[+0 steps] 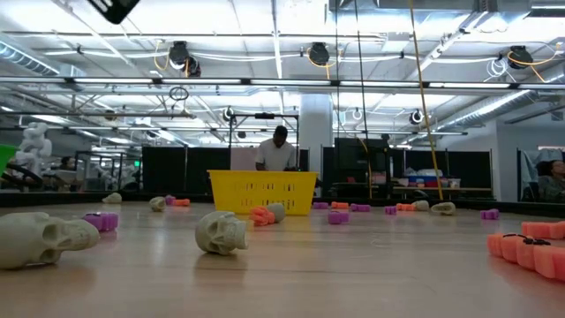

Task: Sort Halloween decoration
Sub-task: Put the purple skeleton toy in the green basket

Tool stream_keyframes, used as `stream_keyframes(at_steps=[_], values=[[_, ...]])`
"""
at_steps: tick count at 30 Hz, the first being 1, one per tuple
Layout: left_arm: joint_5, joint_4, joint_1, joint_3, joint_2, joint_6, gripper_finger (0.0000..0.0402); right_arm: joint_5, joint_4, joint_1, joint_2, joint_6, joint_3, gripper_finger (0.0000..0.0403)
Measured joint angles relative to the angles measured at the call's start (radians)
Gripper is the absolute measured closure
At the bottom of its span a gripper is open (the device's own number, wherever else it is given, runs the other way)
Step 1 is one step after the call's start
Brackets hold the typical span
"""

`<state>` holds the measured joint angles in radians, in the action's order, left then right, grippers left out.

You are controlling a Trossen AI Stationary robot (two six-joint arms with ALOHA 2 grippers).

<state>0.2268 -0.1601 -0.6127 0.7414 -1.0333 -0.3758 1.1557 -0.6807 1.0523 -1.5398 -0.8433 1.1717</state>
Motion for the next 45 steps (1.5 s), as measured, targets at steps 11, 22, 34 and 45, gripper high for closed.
stream_keyframes(at_steps=[11, 22, 34, 45], values=[[0.005, -0.119, -0.185, 0.000, -0.029, -0.124, 0.0361, 0.000, 0.000, -0.006, 0.000, 0.002, 0.000, 0.0309], [-0.079, -0.213, -0.310, 0.000, -0.198, -0.223, 0.0361, -0.002, 0.000, -0.020, 0.000, 0.002, 0.000, 0.0309], [-0.122, -0.209, -0.324, 0.000, -0.315, -0.281, 0.0361, -0.003, 0.000, -0.019, 0.000, 0.000, 0.000, 0.0309], [-0.063, -0.213, -0.324, 0.000, -0.320, -0.273, 0.0361, -0.004, 0.000, -0.019, 0.000, 0.000, 0.000, 0.0309]])
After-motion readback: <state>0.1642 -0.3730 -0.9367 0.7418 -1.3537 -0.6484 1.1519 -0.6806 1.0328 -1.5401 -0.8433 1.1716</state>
